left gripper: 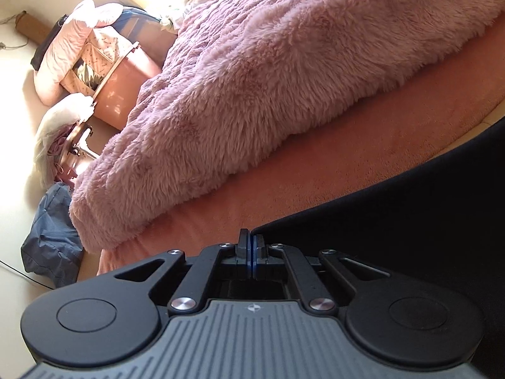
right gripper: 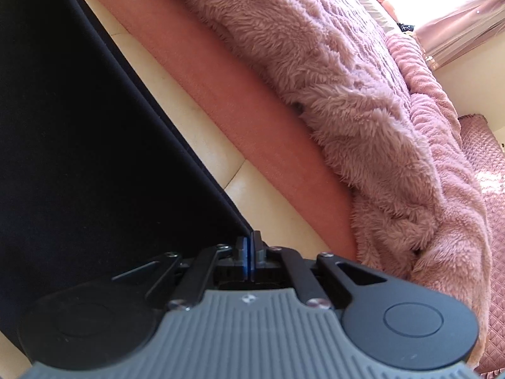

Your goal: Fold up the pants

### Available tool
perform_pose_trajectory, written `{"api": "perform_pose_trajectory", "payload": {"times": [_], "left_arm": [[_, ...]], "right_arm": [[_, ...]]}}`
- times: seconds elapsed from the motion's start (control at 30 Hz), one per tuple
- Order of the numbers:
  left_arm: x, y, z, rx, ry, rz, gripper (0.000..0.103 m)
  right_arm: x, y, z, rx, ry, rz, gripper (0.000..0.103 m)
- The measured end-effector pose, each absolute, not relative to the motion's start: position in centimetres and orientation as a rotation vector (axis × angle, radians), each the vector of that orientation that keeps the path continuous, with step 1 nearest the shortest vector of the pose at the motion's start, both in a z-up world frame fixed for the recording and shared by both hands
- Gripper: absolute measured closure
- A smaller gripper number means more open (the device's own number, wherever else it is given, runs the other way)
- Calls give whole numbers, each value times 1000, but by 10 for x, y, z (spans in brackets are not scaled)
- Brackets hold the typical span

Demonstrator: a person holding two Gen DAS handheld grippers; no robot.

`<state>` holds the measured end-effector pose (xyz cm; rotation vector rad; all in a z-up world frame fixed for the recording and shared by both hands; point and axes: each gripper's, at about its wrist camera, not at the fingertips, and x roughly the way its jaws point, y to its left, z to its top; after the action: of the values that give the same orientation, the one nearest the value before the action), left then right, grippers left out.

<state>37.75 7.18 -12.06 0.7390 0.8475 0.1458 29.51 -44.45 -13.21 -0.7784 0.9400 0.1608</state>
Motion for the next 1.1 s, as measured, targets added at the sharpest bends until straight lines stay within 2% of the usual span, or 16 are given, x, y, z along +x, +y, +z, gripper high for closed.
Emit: {"api": "perform_pose_trajectory", "payload": {"times": [0.2, 0.47, 0.53, 0.57, 0.73, 0.83, 0.93, 1.03, 1.1], "left_arm": [[376, 65, -90, 687, 795, 151, 102], [405, 61, -122, 717, 869, 146, 102], [404, 62, -127, 723, 876, 141, 102], [405, 64, -128, 718, 876, 139, 102], [401, 65, -129, 692, 872, 140, 102], [400, 63, -129, 701, 870, 142, 102], [402, 62, -130, 721, 876, 147, 102], [403, 59, -130, 748, 881, 157, 102], [403, 55, -130, 774, 885, 165, 102]], "right_arm": [[297, -444, -123, -737, 923, 115, 103], [313, -457, -132, -599, 928, 89, 103], [311, -463, -129, -550, 909, 67, 73], [307, -469, -125, -518, 887, 36, 55], [277, -514, -102, -219, 813, -23, 56], [259, -540, -102, -18, 783, -61, 64], [259, -562, -110, 156, 749, -96, 65], [267, -566, -120, 218, 723, -124, 65], [273, -559, -127, 228, 716, -140, 72]]}}
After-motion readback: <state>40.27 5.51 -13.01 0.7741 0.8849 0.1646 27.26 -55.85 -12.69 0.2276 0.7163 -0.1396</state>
